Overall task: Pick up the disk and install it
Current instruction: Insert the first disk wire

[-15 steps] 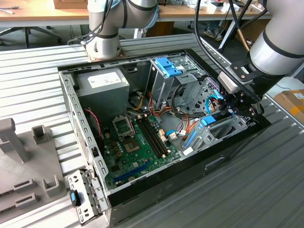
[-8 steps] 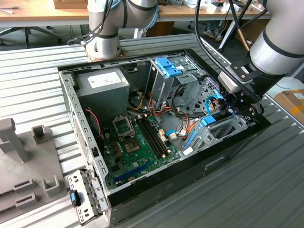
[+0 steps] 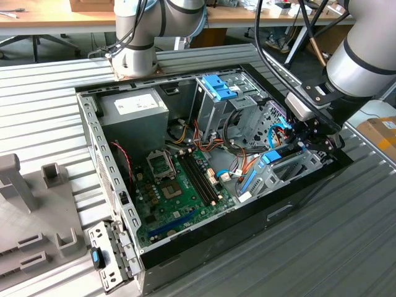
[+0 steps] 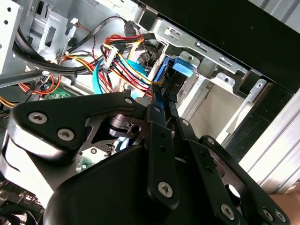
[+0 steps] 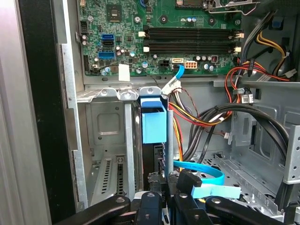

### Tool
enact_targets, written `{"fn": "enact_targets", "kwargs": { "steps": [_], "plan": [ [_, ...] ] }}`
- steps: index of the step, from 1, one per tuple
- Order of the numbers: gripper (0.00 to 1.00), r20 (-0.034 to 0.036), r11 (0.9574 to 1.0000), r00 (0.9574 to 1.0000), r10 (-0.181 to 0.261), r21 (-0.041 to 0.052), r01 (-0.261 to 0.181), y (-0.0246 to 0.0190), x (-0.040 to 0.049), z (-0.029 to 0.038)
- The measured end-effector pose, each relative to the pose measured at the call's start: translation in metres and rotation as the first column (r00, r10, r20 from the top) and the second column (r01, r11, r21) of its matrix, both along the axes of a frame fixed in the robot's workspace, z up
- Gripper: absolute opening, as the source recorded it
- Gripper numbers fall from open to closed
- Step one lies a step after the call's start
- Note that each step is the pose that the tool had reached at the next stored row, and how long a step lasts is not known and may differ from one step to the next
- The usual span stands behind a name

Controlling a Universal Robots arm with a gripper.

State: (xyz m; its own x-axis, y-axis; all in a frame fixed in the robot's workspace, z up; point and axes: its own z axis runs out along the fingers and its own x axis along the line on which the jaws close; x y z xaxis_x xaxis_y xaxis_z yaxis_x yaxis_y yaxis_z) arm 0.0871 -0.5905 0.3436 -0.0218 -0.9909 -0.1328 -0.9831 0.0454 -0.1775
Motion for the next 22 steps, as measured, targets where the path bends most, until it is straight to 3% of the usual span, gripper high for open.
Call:
{"fn": "enact_targets", "kwargs": {
  "steps": [4,22],
  "plan": [
    [0.17,-0.0030,1.0000,1.0000,0.000,-0.0003,0.000,0.0003,0.0005,-0.0001],
    [0.17,-0.0032,1.0000,1.0000,0.000,-0.0004,0.000,0.0008,0.0007,-0.0001]
  ]
}}
